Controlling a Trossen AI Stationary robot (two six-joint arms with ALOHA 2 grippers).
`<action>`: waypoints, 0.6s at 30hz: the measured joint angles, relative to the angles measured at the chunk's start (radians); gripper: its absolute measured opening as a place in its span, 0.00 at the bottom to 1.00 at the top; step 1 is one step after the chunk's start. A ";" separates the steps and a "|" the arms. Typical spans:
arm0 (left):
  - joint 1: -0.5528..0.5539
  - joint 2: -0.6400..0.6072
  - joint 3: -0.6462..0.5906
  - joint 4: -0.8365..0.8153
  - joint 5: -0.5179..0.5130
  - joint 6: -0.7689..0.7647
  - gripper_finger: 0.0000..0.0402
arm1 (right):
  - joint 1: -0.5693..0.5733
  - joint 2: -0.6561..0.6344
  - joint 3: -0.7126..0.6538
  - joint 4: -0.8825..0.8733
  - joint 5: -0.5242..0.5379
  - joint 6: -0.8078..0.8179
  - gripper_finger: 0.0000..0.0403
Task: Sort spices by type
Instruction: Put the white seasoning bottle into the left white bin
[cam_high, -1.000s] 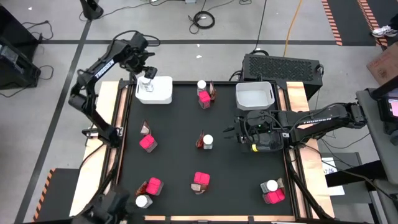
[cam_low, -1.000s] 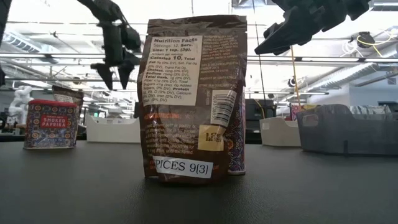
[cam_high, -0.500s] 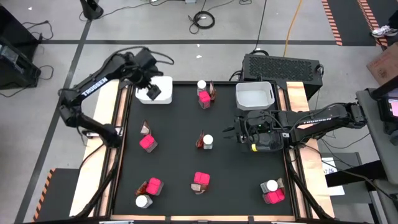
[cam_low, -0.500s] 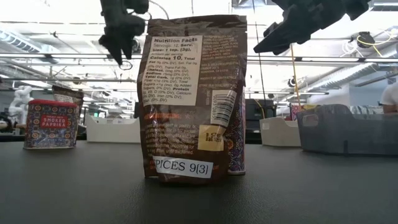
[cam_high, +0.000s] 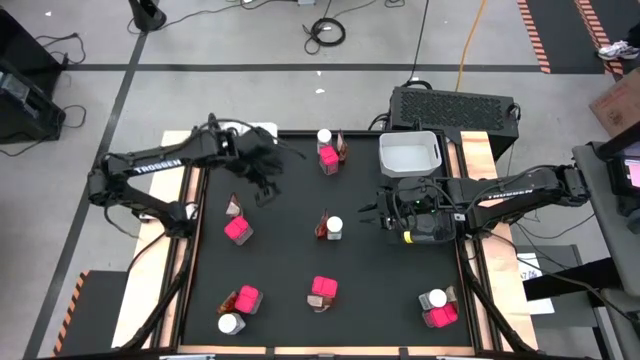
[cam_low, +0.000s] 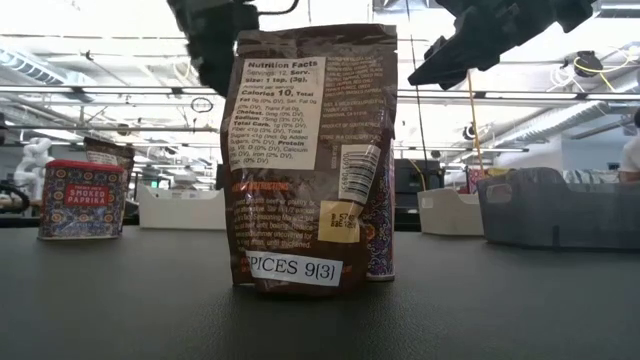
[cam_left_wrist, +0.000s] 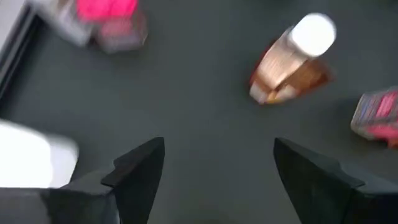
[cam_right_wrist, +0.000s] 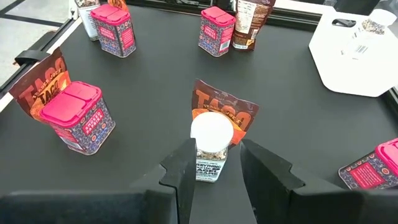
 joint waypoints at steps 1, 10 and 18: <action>-0.023 0.006 -0.014 0.061 0.000 0.003 0.76 | 0.000 0.000 0.000 0.000 0.000 -0.004 0.30; -0.181 0.131 -0.025 0.462 -0.003 0.098 0.76 | 0.000 0.000 0.000 -0.001 0.000 -0.021 0.30; -0.244 0.301 -0.025 0.662 -0.004 0.134 0.76 | 0.000 0.000 0.000 -0.003 0.000 -0.021 0.30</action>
